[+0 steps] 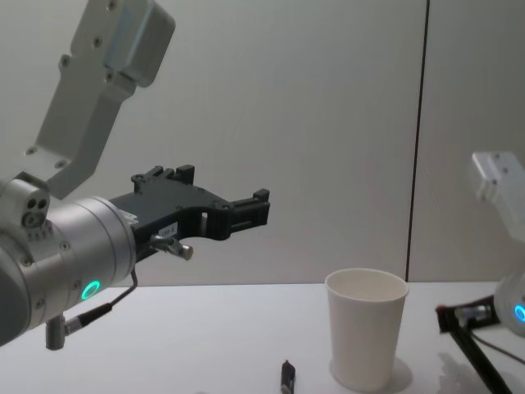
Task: Place the pen into the pen holder.
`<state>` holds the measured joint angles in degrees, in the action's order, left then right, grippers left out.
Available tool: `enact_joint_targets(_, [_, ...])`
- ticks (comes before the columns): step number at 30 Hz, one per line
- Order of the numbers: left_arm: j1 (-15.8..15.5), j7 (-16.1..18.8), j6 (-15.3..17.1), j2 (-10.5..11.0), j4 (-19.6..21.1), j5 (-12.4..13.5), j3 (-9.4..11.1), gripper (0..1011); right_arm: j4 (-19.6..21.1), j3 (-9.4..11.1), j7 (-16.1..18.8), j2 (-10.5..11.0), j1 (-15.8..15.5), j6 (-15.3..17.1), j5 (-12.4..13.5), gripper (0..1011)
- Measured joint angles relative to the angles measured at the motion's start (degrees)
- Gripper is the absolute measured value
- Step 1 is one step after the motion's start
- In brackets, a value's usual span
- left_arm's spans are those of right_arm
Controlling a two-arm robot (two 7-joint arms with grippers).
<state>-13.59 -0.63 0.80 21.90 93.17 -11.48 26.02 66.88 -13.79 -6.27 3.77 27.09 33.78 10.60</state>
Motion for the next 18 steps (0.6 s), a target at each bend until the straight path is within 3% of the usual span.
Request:
enact_joint_targets(9, [0.0,0.0,0.0,0.0,0.0,0.0,0.0,1000,3.3,0.2,2.6,0.6,-1.4,-5.4,-0.3,184])
enact_joint_targets(18, [0.0,0.0,0.0,0.0,0.0,0.0,0.0,1000,6.6,0.5,6.6,1.4,-2.8,-12.8,-0.2,184])
